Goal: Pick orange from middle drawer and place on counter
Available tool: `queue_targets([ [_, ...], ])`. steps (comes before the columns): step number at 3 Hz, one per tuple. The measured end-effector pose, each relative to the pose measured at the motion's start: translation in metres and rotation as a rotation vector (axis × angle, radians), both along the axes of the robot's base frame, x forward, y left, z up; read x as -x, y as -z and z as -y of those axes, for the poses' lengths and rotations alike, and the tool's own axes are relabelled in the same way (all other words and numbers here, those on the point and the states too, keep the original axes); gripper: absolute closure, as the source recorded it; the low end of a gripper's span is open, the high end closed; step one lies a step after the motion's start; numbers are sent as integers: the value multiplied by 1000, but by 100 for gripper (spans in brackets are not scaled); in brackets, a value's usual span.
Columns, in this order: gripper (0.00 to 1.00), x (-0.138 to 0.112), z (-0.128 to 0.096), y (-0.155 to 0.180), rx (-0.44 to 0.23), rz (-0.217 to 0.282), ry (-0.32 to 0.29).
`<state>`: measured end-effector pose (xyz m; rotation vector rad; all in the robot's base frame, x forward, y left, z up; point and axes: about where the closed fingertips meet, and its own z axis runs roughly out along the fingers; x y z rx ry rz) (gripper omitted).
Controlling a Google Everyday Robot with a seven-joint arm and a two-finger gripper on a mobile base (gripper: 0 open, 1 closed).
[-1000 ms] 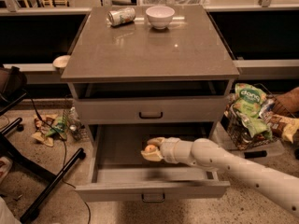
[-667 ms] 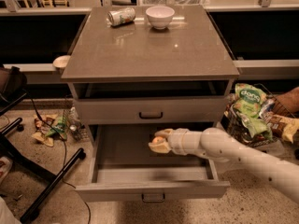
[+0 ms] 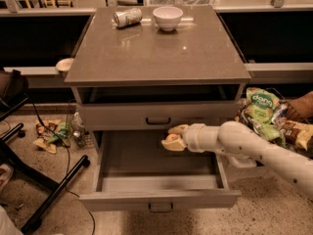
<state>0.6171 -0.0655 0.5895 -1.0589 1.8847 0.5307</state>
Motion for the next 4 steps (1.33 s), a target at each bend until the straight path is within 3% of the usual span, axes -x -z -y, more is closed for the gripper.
queue_targets([
  [1,100,-2,34,-27,-22,7,33],
  [2,100,11,76,-70,-33,31,105],
  [3,100,17,105,-115,-9,75,129],
  [4,100,18,107,-118,-7,77,130],
])
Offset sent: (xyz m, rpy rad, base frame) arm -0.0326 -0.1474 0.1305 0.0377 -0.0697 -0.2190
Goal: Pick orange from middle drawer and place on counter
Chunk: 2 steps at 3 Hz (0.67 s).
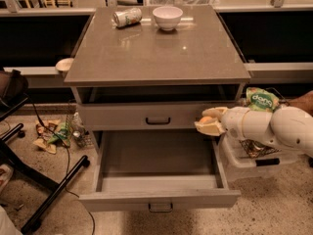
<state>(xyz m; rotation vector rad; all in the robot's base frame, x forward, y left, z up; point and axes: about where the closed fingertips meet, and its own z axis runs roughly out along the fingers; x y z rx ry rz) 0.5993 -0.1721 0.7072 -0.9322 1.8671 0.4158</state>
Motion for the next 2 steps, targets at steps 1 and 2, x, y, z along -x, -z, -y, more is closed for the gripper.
queue_targets([
  [1,100,-3,15,-19,-9,18,26],
  [2,100,-7,53,-69,-12,54,94],
])
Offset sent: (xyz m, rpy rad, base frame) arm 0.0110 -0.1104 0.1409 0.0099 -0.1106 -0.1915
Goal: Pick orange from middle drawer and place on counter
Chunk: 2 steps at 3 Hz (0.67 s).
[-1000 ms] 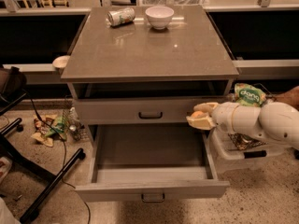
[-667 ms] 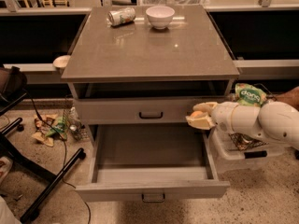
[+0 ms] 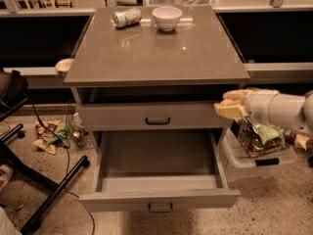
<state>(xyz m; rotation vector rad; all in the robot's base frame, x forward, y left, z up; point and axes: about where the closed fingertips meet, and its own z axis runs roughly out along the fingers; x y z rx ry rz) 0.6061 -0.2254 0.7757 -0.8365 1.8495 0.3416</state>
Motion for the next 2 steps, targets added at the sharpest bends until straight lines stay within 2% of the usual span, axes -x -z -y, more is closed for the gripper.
queue_targets([
  [1,100,-6,27,-66,40,64,36],
  [2,100,-6,27,-66,40,64,36],
])
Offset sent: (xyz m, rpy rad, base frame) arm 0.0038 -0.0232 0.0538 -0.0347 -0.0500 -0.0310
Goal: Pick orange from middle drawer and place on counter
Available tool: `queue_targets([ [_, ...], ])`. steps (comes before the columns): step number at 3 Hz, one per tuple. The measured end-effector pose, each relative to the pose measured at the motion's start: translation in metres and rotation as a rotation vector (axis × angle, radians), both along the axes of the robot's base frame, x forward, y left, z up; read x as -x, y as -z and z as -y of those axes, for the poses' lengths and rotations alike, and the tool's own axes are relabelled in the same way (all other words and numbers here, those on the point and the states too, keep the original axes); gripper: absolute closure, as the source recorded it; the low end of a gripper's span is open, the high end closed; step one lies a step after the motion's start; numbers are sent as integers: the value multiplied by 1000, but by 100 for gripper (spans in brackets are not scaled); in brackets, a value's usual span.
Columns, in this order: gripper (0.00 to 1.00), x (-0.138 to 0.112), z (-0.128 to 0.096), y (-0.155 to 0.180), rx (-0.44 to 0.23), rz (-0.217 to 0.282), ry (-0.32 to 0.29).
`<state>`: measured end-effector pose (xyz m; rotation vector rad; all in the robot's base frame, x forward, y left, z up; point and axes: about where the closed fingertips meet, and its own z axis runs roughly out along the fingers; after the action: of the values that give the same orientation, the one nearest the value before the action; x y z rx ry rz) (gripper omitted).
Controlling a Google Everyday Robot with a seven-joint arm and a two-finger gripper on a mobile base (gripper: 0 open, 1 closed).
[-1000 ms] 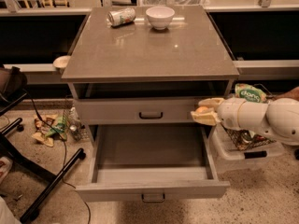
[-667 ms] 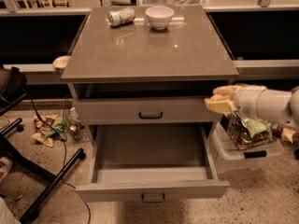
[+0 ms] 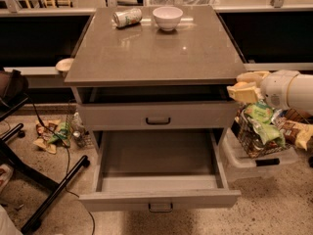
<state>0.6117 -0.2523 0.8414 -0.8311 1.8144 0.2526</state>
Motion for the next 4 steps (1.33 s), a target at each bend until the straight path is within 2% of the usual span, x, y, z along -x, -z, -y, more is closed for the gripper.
queue_targets([
  [1,100,-16,-4,-20,-3,19,-17],
  [2,100,-49,-26,-62,-6,76,-98],
  [3,100,-74,-47,-85,-53,128,-150],
  [4,100,-96,-71,-89,-99,138,-165],
])
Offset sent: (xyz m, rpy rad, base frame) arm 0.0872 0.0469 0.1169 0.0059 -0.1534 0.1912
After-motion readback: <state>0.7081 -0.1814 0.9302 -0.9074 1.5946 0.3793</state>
